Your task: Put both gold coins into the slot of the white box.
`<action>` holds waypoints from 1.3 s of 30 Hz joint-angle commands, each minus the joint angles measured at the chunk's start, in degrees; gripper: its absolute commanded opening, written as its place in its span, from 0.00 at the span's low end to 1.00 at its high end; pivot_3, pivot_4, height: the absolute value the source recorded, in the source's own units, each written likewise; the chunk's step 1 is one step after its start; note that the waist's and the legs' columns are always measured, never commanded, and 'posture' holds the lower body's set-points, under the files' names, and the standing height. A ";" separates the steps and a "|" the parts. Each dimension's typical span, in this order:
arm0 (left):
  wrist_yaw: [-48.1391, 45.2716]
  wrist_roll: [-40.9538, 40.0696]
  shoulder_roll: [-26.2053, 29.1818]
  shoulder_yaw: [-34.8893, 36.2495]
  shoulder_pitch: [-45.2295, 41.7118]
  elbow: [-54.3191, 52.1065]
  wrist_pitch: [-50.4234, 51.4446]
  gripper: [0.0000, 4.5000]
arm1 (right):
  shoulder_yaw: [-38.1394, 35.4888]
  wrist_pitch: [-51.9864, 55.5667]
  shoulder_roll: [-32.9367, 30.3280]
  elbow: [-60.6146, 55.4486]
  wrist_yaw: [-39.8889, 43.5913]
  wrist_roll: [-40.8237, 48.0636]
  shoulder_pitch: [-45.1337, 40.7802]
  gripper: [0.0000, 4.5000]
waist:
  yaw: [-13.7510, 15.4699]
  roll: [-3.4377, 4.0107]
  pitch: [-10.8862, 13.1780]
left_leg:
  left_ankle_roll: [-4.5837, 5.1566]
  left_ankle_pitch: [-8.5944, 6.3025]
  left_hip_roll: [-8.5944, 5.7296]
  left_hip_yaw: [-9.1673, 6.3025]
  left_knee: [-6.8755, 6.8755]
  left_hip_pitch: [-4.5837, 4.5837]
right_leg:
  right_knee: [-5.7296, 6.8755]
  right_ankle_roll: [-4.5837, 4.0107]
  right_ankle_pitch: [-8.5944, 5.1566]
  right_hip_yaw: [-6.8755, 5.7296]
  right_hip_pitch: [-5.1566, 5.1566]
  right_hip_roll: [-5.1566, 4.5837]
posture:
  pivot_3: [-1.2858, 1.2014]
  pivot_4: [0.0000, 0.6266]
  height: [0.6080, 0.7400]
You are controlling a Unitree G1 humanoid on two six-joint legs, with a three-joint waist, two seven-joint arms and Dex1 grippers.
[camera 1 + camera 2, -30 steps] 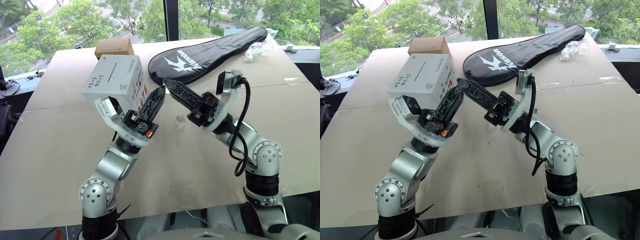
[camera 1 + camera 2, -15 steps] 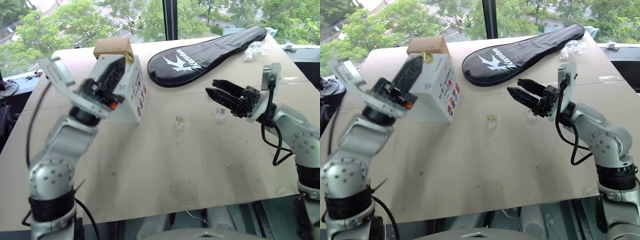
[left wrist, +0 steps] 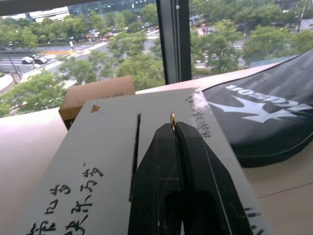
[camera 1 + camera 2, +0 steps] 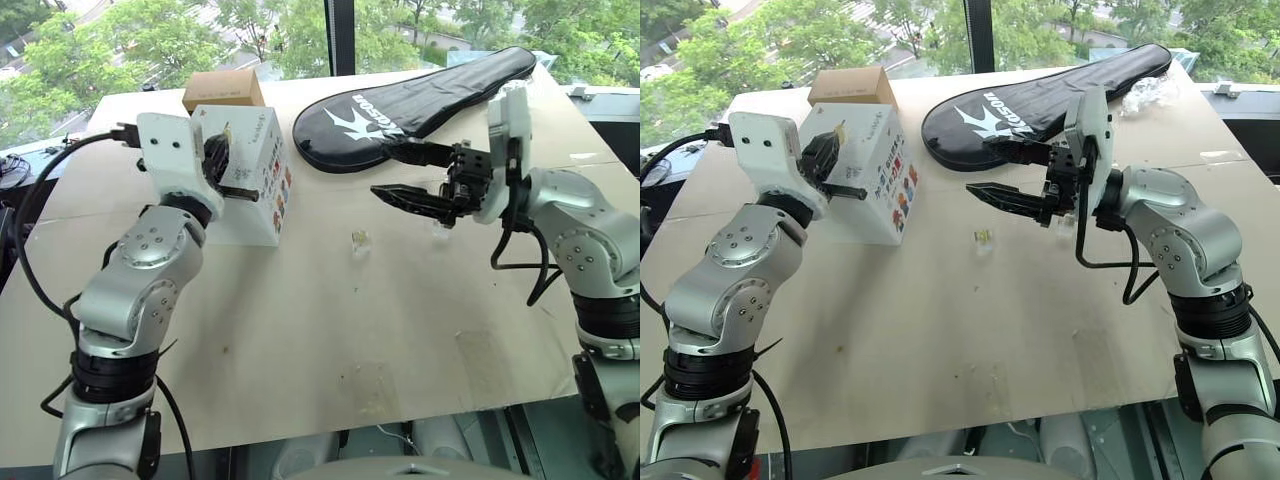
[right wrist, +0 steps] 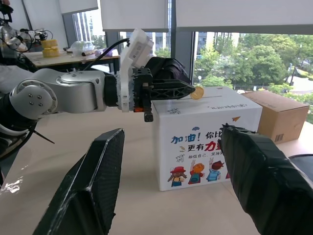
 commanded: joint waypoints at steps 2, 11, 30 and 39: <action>-1.27 2.39 0.19 3.90 -0.12 0.00 3.23 0.00 | -1.84 -1.14 0.51 -0.95 0.94 -0.75 -0.68 0.74 | -0.20 0.00 0.00 | 0.00 0.00 0.00 0.02 0.00 0.02 | 0.03 0.00 0.00 0.02 0.00 0.01 | 0.52 0.24 1.00; -3.30 2.59 -3.88 7.02 -0.76 0.63 9.54 0.00 | -2.12 -1.00 1.80 -1.13 1.17 -1.68 -0.83 0.74 | -0.23 -0.03 -0.03 | 0.00 0.00 0.00 0.12 0.04 0.11 | 0.18 0.01 0.02 0.01 0.00 0.01 | 0.52 0.24 1.00; -5.68 4.31 -8.01 9.09 -0.71 -1.47 13.98 0.26 | -2.92 -2.64 4.50 0.21 -2.35 -6.32 -2.46 0.77 | -0.10 -0.04 -0.10 | 0.00 0.00 0.00 0.19 0.08 0.27 | 0.43 -0.03 0.09 0.00 0.01 0.02 | 0.52 0.24 1.00; -7.11 5.15 -9.43 9.90 -1.26 -1.99 13.24 0.99 | -2.26 -2.03 4.19 0.94 -2.89 -9.71 -2.27 0.77 | -0.01 -0.05 -0.11 | 0.00 0.00 0.00 0.19 0.11 0.27 | 0.44 -0.02 0.11 -0.01 0.02 0.02 | 0.52 0.24 1.00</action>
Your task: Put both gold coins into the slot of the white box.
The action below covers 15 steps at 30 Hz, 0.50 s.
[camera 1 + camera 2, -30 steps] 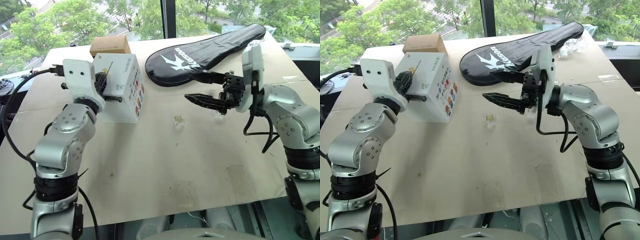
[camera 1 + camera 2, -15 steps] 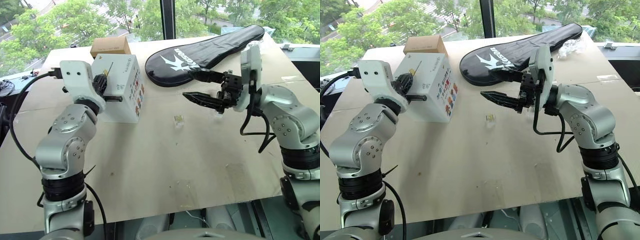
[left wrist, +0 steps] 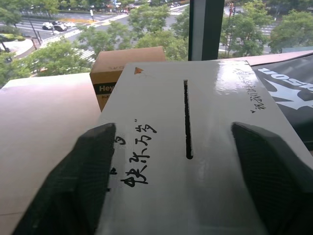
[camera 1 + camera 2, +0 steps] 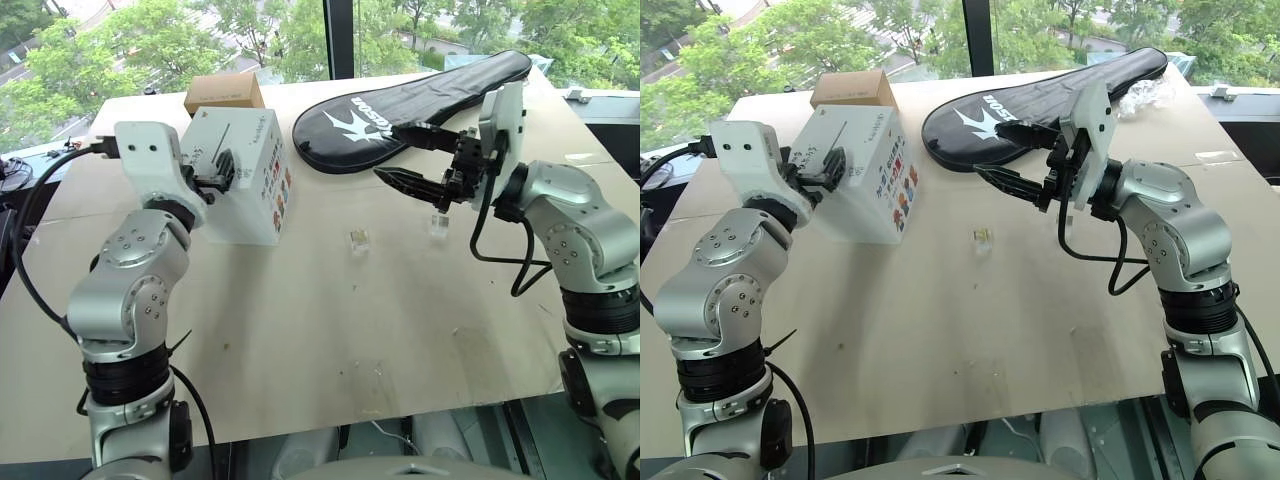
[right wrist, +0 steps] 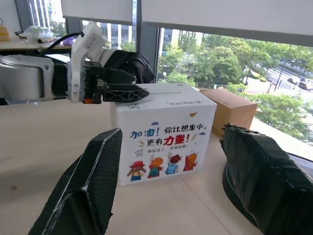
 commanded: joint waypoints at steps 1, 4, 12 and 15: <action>-1.66 0.19 -1.11 -0.36 0.16 -0.16 -0.36 0.99 | -0.58 0.14 0.52 -1.52 -0.23 0.30 -1.24 0.77 | 0.00 -0.01 0.00 | 0.00 0.00 0.00 0.01 0.00 0.00 | 0.00 0.00 0.00 0.00 0.00 0.00 | 0.52 0.24 1.00; -4.15 -2.90 -2.84 3.03 -1.41 -0.81 -3.82 0.99 | 3.49 3.21 1.24 -1.82 -3.76 -3.51 -0.09 0.77 | -0.03 -0.04 -0.01 | 0.00 0.00 0.00 0.00 0.03 -0.01 | -0.01 0.00 0.01 -0.01 0.01 0.00 | 0.52 0.24 1.00; -29.91 -15.93 11.45 8.69 8.01 -6.58 -2.84 0.99 | 16.31 9.40 10.40 0.19 -17.01 -15.52 5.29 0.77 | -1.97 -0.10 -0.04 | -0.01 0.00 0.10 0.09 -0.01 -0.06 | -0.02 -0.03 0.02 0.10 -0.10 0.09 | 0.52 0.24 1.00; -39.35 -22.22 19.17 12.28 18.16 -10.08 2.28 0.99 | 19.93 7.73 12.21 3.28 -19.94 -21.06 6.52 0.77 | -2.04 -0.08 -0.03 | -0.01 0.00 0.09 0.14 -0.09 -0.04 | -0.05 -0.03 0.02 0.16 -0.15 0.13 | 0.52 0.24 1.00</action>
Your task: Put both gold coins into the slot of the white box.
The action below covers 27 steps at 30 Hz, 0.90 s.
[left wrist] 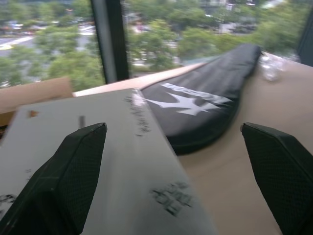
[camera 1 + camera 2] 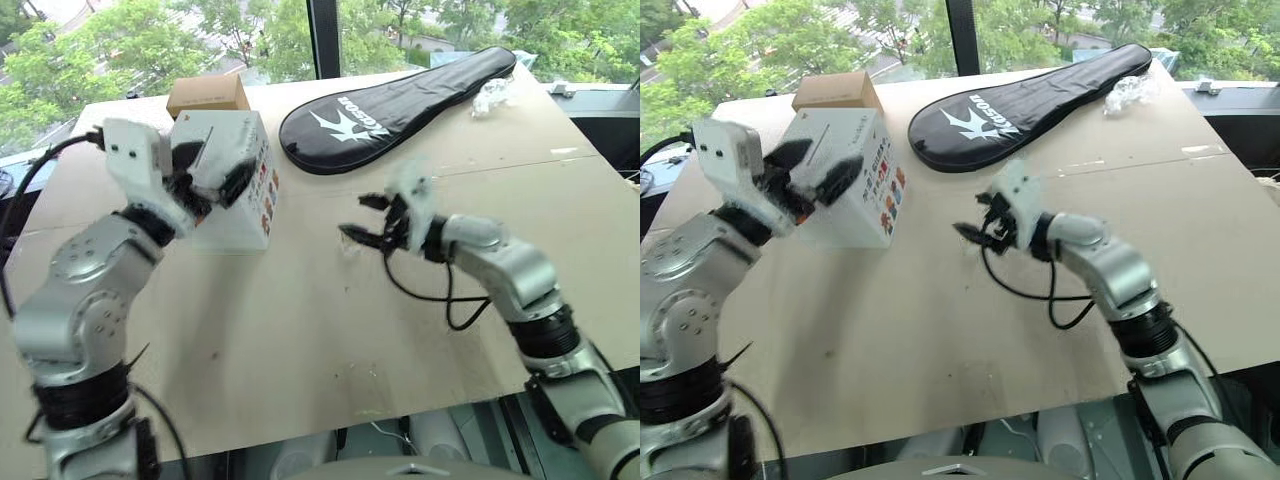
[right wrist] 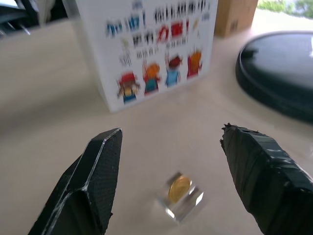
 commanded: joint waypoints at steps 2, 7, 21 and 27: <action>-13.35 -7.97 8.59 6.82 13.58 -7.09 5.05 0.99 | 1.89 -2.89 2.90 2.89 -4.67 -6.36 0.70 0.77 | -0.01 0.01 -0.01 | 0.00 0.00 0.02 -0.02 -0.03 0.01 | 0.01 -0.01 0.00 -0.02 -0.02 0.03 | 0.52 0.24 1.00; -15.09 -9.34 9.83 8.67 21.02 -8.87 4.74 1.00 | 1.74 -4.02 5.08 4.35 -5.35 -8.91 1.32 0.49 | 0.93 0.15 0.05 | -0.01 0.00 0.05 -0.16 -0.03 0.07 | 0.01 -0.18 0.10 -0.05 0.06 0.08 | 0.52 0.24 1.00; -13.55 -9.15 9.62 6.98 19.78 -8.42 3.65 1.00 | -0.45 -4.89 8.36 4.97 -5.16 -10.73 1.80 0.06 | 0.53 0.14 0.05 | -0.06 0.02 0.14 -0.09 -0.03 0.13 | 0.01 -0.30 0.20 -0.07 0.07 0.16 | 0.52 0.24 1.00; -13.00 -9.64 9.47 6.05 19.40 -8.70 3.62 1.00 | 1.03 -3.15 8.36 4.82 -4.92 -11.84 3.39 0.41 | 0.46 0.14 0.04 | -0.06 0.02 0.14 -0.08 -0.04 0.13 | 0.00 -0.30 0.19 -0.07 0.07 0.16 | 0.52 0.24 1.00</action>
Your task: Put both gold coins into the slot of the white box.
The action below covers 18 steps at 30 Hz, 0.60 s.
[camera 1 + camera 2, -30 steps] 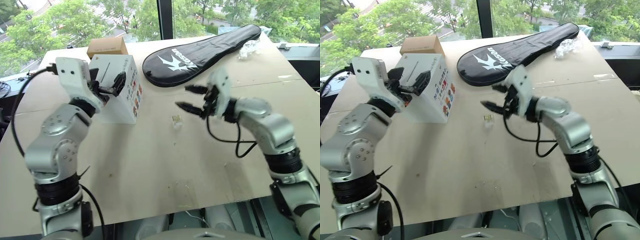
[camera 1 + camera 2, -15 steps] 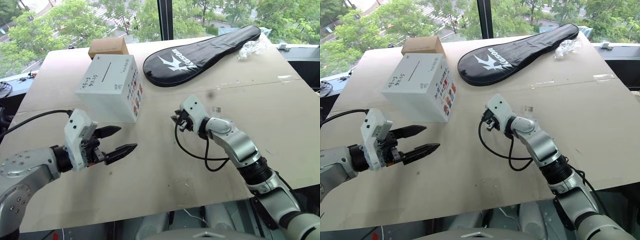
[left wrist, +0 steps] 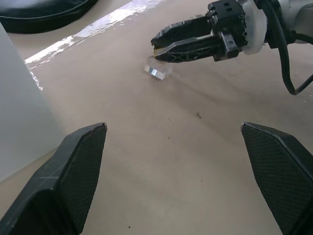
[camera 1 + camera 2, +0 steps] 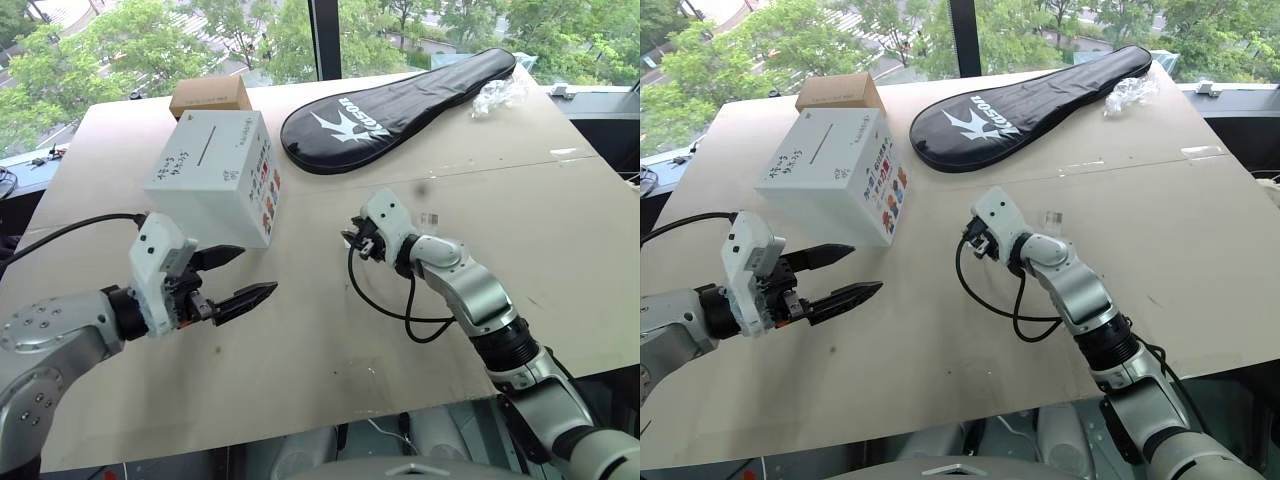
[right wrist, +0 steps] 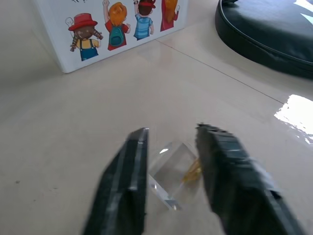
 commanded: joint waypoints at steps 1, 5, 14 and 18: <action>0.46 -0.64 0.51 0.09 -0.96 -0.66 -0.77 1.00 | 0.49 0.79 0.71 -1.46 0.40 -0.27 0.81 0.41 | -0.06 0.00 -0.01 | 0.00 0.00 0.00 0.02 0.00 0.01 | 0.00 0.00 0.00 0.00 0.00 0.00 | 0.52 0.24 1.00; 0.59 -0.77 0.52 0.13 -1.25 -0.60 -0.66 1.00 | -0.40 -0.09 1.60 -0.99 -0.73 -0.89 0.67 0.41 | -0.12 -0.01 -0.01 | 0.00 0.00 0.02 0.04 0.00 0.04 | 0.02 0.00 0.00 0.01 0.00 0.02 | 0.52 0.24 1.00; 0.67 -1.17 0.47 -0.10 -1.57 -0.50 -0.54 1.00 | 0.15 -2.21 1.88 -1.75 0.75 -1.55 0.89 0.41 | -0.11 0.00 -0.01 | -0.01 0.00 0.03 0.04 0.00 0.02 | 0.00 0.00 0.00 0.01 0.00 0.03 | 0.52 0.24 1.00; 0.56 -1.16 0.52 -0.32 -1.95 -0.23 -0.63 1.00 | 0.71 -5.69 2.17 -2.16 1.12 -2.24 0.72 0.41 | -0.11 0.00 -0.01 | -0.01 0.00 0.04 0.04 0.00 0.03 | 0.01 0.00 0.00 0.01 0.00 0.03 | 0.52 0.24 1.00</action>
